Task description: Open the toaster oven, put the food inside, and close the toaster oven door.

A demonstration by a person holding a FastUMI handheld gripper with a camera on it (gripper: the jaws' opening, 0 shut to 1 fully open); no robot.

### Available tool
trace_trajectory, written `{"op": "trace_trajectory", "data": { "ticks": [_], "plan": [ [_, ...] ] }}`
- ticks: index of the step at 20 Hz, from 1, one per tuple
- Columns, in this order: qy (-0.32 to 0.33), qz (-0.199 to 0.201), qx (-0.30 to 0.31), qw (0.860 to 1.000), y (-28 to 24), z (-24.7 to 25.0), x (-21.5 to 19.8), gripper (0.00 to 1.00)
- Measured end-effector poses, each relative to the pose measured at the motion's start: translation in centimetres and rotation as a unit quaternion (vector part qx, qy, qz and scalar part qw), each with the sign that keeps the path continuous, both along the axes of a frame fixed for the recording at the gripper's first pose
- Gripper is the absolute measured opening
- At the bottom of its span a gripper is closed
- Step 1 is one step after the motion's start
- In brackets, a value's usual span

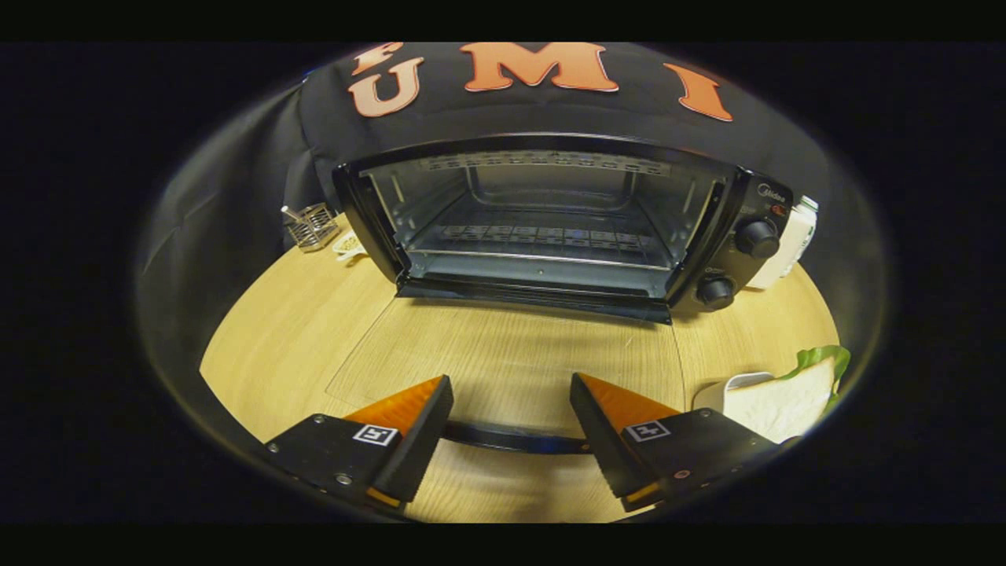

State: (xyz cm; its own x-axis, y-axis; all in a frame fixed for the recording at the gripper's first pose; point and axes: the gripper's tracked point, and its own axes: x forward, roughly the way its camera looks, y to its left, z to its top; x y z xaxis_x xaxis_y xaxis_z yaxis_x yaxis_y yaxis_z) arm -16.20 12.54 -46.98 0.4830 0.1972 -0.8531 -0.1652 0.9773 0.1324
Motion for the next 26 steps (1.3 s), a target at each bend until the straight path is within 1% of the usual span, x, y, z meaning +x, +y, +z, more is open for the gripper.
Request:
{"op": "trace_trajectory", "data": {
  "ticks": [2, 4, 7, 10, 14, 19, 24, 26],
  "plan": [
    [0.001, -0.026, 0.016, 1.000, -0.6, 1.1, 0.4, 0.89],
    [-0.021, -0.039, 0.025, 0.999, -1.4, 2.6, 1.2, 0.89],
    [-0.066, -0.024, 0.005, 0.998, -2.7, 5.4, 2.7, 0.89],
    [-0.092, -0.012, -0.004, 0.996, -3.4, 7.8, 3.5, 0.90],
    [-0.118, -0.022, 0.004, 0.993, -4.8, 10.9, 3.9, 0.92],
    [-0.133, -0.048, -0.005, 0.990, -9.7, 14.0, 3.4, 0.93],
    [-0.124, -0.083, -0.027, 0.988, -16.8, 15.9, 1.4, 0.94],
    [-0.110, -0.093, -0.045, 0.989, -19.8, 15.5, 0.6, 0.93]
  ]
}}
